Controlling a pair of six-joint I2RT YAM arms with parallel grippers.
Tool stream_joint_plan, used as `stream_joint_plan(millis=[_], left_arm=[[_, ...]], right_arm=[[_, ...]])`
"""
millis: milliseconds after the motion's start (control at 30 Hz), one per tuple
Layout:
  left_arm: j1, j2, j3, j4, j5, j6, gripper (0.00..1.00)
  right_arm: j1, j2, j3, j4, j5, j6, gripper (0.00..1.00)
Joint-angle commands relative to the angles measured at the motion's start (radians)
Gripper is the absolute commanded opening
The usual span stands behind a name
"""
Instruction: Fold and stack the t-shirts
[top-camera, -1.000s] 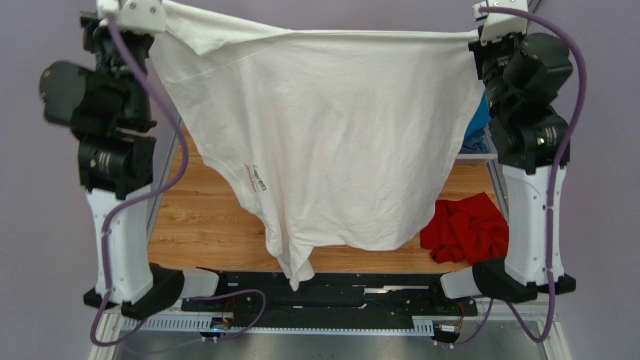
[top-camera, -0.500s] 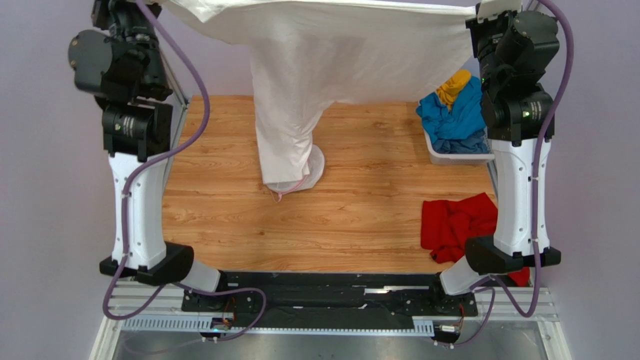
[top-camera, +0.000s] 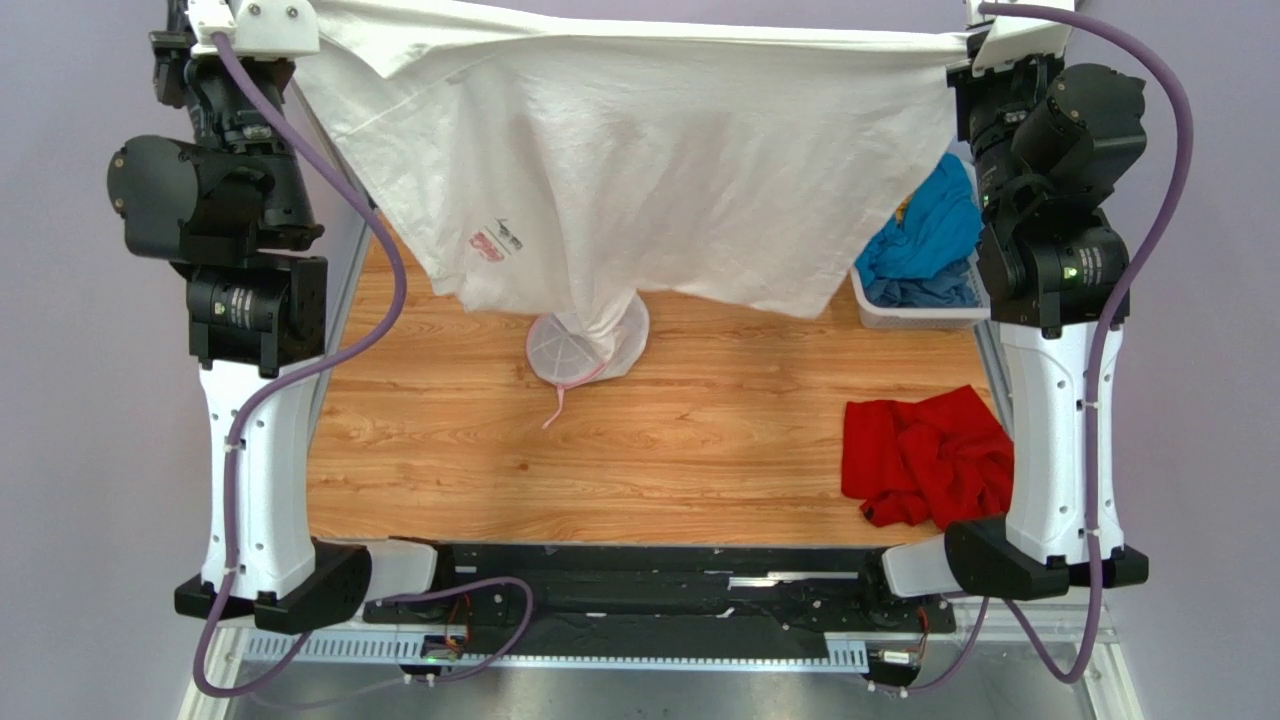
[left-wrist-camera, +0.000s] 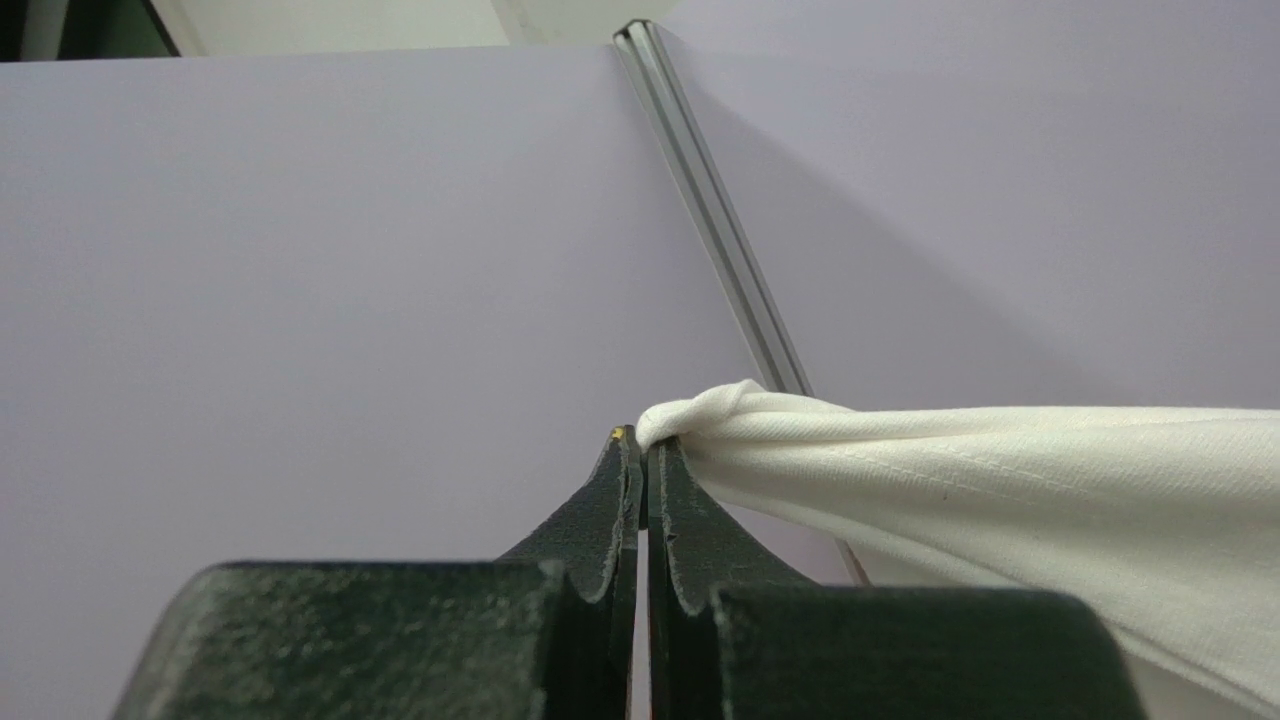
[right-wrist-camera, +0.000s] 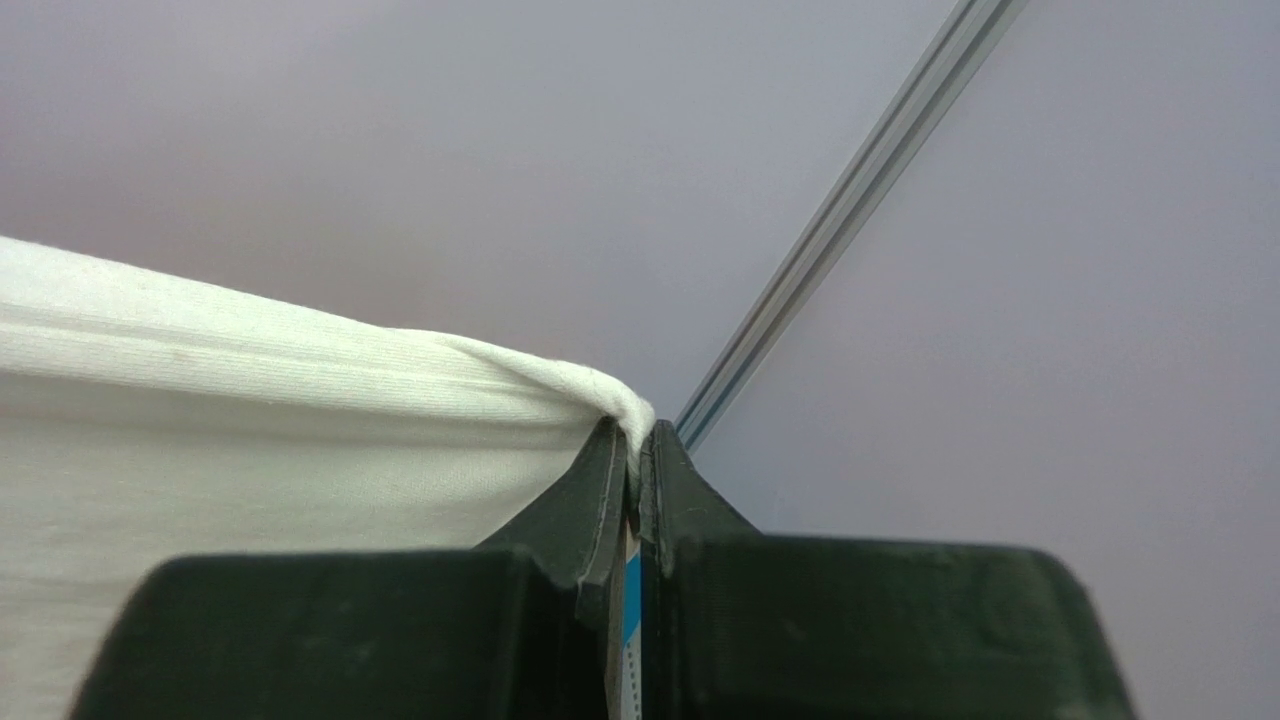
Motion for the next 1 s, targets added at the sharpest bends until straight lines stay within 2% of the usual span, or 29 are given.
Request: stream_joint_plan(millis=[0, 267, 367, 533, 767, 967], left_arm=[[0.047, -0.066, 0.052, 0.016, -0.095, -0.037, 0.00], [0.047, -0.040, 0.098, -0.257, -0.026, -0.182, 0.00], [0.047, -0.041, 0.057, -0.312, 0.011, -0.241, 0.00], [0.047, -0.093, -0.161, -0.337, 0.137, -0.286, 0.00], [0.039, -0.133, -0.438, -0.403, 0.344, -0.324, 0.00], [-0.035, -0.123, -0.535, -0.430, 0.448, -0.315, 0.00]], right_arm=[[-0.063, -0.036, 0.002, -0.009, 0.164, -0.038, 0.00], [-0.132, -0.018, 0.045, -0.015, 0.177, -0.073, 0.00], [-0.228, -0.010, 0.065, -0.023, 0.155, -0.065, 0.00], [-0.337, -0.024, 0.063, -0.046, 0.108, -0.039, 0.00], [-0.373, -0.066, -0.020, -0.064, 0.065, -0.038, 0.00], [-0.373, -0.078, -0.012, -0.075, 0.062, -0.028, 0.00]])
